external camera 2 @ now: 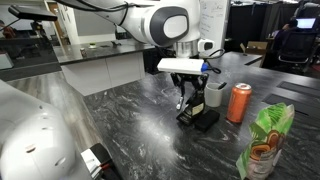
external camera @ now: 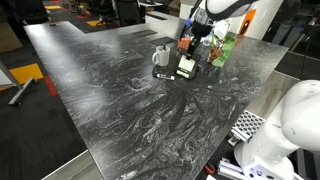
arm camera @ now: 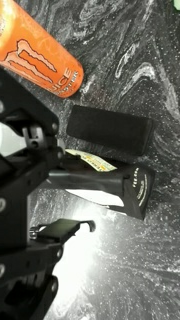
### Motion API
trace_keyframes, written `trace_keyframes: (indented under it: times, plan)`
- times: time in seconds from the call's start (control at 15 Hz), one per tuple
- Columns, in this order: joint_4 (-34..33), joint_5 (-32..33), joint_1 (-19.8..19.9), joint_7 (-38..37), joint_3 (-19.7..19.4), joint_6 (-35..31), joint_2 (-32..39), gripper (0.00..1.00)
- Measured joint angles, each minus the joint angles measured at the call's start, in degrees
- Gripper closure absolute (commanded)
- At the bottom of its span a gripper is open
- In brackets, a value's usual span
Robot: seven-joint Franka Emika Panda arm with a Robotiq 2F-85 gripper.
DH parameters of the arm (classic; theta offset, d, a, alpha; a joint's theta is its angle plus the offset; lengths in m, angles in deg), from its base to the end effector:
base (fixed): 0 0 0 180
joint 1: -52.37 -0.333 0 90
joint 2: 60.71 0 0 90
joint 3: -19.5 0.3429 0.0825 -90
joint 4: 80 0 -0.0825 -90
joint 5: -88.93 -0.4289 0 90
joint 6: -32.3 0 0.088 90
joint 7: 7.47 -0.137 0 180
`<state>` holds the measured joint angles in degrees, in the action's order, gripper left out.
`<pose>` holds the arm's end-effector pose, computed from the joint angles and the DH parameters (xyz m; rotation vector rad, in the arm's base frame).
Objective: Move the black bag forward
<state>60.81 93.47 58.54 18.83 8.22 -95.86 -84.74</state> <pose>0.4470 -0.1456 0.4393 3.0537 0.3163 0.2836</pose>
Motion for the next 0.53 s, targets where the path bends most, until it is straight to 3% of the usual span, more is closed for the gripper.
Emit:
trace_keyframes:
  times: [0.07,0.13,0.53]
  plan:
    - [-0.06,0.06,0.0,0.0,-0.15,0.0,-0.14,0.02]
    - [-0.13,0.15,0.03,-0.01,-0.27,0.0,-0.49,0.01]
    - [-0.67,0.19,0.12,-0.04,-1.41,0.57,-4.68,0.0]
